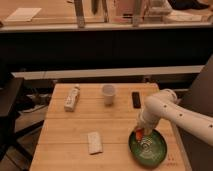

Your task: Place the pepper in the ceramic bowl

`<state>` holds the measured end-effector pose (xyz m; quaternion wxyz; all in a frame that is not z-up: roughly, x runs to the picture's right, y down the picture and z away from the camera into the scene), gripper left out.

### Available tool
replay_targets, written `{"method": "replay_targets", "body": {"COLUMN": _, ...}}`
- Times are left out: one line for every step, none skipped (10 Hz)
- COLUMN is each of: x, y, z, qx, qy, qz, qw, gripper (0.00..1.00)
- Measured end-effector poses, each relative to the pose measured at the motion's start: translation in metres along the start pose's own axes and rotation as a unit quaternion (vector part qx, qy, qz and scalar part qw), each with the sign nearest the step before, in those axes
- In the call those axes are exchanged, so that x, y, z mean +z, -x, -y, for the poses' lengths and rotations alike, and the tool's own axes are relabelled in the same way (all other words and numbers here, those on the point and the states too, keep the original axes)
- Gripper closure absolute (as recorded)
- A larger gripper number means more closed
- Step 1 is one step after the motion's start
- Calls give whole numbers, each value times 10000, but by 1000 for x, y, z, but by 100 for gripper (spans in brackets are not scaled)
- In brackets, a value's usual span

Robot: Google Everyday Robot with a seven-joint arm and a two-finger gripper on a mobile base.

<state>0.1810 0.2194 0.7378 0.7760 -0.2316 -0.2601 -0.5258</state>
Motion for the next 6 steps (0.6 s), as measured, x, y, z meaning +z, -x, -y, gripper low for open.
{"method": "replay_targets", "body": {"x": 0, "y": 0, "z": 0, "qx": -3, "qy": 2, "qz": -1, "qw": 10000, "gripper": 51}}
{"method": "replay_targets", "body": {"x": 0, "y": 0, "z": 0, "qx": -5, "qy": 4, "qz": -1, "qw": 10000, "gripper": 51}}
{"method": "replay_targets", "body": {"x": 0, "y": 1, "z": -1, "qx": -10, "qy": 7, "qz": 1, "qw": 10000, "gripper": 58}}
{"method": "replay_targets", "body": {"x": 1, "y": 1, "z": -1, "qx": -15, "qy": 8, "qz": 1, "qw": 10000, "gripper": 65}}
{"method": "replay_targets", "body": {"x": 1, "y": 1, "z": -1, "qx": -19, "qy": 8, "qz": 6, "qw": 10000, "gripper": 69}}
{"method": "replay_targets", "body": {"x": 2, "y": 1, "z": -1, "qx": -22, "qy": 9, "qz": 4, "qw": 10000, "gripper": 69}}
